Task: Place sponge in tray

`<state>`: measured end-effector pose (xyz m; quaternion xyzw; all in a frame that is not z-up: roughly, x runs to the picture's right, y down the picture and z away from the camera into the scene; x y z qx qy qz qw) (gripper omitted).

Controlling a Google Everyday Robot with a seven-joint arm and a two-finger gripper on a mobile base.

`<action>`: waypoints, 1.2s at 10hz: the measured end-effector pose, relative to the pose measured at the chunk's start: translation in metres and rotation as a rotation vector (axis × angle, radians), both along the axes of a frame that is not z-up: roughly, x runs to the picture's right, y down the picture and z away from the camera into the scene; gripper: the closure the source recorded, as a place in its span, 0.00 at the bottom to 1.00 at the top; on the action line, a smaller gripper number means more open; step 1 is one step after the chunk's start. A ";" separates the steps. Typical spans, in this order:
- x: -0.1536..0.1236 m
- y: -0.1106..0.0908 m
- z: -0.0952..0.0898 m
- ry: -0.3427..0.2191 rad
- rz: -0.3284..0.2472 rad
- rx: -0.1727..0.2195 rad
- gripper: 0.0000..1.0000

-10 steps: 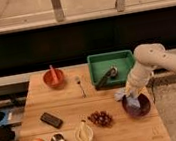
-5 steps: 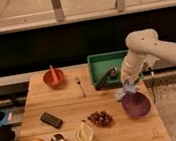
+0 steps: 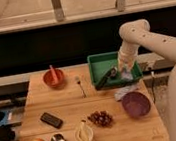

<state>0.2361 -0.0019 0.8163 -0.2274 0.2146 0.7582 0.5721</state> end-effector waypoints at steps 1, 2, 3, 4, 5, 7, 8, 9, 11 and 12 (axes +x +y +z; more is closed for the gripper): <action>0.004 -0.005 0.002 0.003 0.011 0.006 0.98; 0.004 -0.005 0.002 0.003 0.013 0.006 0.98; 0.004 -0.005 0.002 0.003 0.012 0.006 0.98; 0.003 -0.005 0.002 0.002 0.012 0.005 0.98; 0.003 -0.005 0.002 0.002 0.012 0.005 0.98; 0.004 -0.004 0.002 0.004 0.012 0.006 0.98; 0.007 -0.008 0.002 0.014 0.022 0.031 0.98; 0.013 -0.014 0.005 0.024 0.032 0.056 0.98; 0.020 -0.030 0.020 0.016 0.033 0.083 0.98; 0.021 -0.032 0.030 0.008 0.035 0.084 0.98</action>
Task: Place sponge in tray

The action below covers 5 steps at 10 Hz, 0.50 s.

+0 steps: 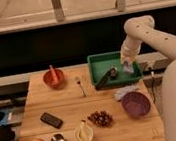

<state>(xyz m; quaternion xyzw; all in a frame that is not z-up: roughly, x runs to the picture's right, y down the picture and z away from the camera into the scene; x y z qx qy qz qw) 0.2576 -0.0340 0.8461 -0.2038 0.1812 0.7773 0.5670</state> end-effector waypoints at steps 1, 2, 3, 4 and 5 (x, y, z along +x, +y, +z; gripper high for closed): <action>0.002 0.001 0.011 -0.008 0.005 -0.006 0.98; 0.004 0.005 0.023 -0.012 0.013 -0.022 0.98; 0.005 0.009 0.034 -0.019 0.020 -0.035 0.96; 0.002 0.012 0.041 -0.029 0.026 -0.046 0.89; 0.003 0.015 0.045 -0.035 0.034 -0.051 0.79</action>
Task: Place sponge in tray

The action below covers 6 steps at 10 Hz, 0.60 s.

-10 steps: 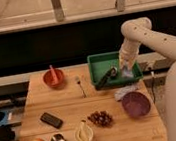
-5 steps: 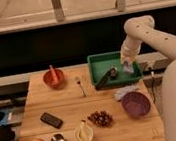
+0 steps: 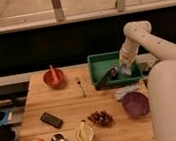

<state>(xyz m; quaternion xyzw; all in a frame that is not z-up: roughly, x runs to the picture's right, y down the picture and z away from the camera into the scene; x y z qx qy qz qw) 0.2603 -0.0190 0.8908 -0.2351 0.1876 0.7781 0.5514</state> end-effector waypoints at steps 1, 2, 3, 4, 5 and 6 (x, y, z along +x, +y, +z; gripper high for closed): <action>0.003 0.003 0.005 -0.009 0.016 0.001 0.68; 0.005 0.004 0.010 -0.016 0.029 0.008 0.58; 0.007 0.004 0.015 -0.019 0.037 0.013 0.49; 0.006 0.004 0.020 -0.021 0.041 0.013 0.38; 0.008 0.005 0.022 -0.020 0.045 0.013 0.32; 0.010 0.006 0.024 -0.015 0.047 0.011 0.31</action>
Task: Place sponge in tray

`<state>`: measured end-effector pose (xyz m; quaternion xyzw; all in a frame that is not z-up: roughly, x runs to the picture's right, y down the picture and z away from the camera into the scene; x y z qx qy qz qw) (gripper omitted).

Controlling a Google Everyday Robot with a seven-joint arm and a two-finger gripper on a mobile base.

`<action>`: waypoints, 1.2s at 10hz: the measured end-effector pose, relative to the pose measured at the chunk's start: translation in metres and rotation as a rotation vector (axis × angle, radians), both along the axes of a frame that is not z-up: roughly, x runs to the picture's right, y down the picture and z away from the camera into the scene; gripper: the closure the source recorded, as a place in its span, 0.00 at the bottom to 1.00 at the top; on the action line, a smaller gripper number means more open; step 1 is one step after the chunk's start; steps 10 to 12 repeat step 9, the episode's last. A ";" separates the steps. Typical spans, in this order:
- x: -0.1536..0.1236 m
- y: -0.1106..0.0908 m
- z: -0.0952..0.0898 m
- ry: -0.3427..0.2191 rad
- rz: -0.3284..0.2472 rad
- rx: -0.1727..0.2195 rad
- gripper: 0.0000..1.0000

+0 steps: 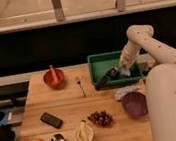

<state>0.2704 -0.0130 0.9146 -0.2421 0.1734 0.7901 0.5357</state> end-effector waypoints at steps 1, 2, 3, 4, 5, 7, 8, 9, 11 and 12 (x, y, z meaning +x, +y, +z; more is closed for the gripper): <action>0.003 0.000 0.001 0.007 0.001 0.003 0.31; 0.004 -0.002 0.000 0.014 -0.002 0.010 0.31; 0.003 -0.004 -0.001 0.020 -0.009 0.018 0.31; 0.001 -0.008 -0.002 0.024 -0.018 0.027 0.31; -0.002 -0.012 -0.004 0.026 -0.028 0.036 0.31; -0.004 -0.020 -0.009 0.029 -0.038 0.059 0.31; -0.007 -0.026 -0.014 0.029 -0.036 0.081 0.31; -0.006 -0.028 -0.016 0.032 -0.038 0.090 0.31; -0.006 -0.028 -0.016 0.032 -0.038 0.090 0.31; -0.006 -0.028 -0.016 0.032 -0.038 0.090 0.31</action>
